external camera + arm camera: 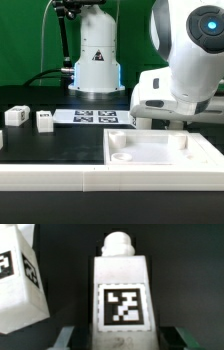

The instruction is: Assemble one leg

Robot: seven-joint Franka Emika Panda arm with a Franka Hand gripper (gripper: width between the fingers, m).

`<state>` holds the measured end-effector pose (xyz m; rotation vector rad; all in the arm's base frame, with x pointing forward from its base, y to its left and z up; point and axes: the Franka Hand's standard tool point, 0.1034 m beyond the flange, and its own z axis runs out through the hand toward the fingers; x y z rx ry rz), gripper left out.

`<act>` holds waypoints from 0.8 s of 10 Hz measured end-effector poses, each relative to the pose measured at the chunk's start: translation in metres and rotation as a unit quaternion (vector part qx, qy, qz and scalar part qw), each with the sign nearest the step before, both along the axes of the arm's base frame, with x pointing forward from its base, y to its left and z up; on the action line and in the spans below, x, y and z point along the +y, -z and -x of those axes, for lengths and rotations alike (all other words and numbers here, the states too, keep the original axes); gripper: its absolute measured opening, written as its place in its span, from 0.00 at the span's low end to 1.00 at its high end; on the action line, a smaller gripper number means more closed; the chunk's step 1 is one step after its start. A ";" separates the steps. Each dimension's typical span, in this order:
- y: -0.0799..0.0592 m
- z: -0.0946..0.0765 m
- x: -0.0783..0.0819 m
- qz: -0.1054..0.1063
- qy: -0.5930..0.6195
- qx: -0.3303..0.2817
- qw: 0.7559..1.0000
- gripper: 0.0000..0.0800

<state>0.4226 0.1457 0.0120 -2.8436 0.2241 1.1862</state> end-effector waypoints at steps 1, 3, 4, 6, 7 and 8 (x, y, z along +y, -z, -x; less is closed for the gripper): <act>-0.006 -0.002 -0.002 -0.012 -0.010 0.003 1.000 0.36; -0.055 -0.019 -0.016 -0.033 -0.015 0.001 0.999 0.36; -0.066 -0.025 -0.018 -0.033 -0.014 -0.010 0.999 0.36; -0.074 -0.023 -0.019 -0.032 -0.014 -0.019 0.999 0.36; -0.069 -0.025 -0.018 -0.031 -0.013 -0.027 0.999 0.36; -0.064 -0.038 -0.019 -0.035 -0.014 -0.078 0.996 0.36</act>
Offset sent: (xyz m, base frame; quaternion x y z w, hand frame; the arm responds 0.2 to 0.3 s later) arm 0.0194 -0.0175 0.0708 0.0070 -0.0181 -0.0212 0.9996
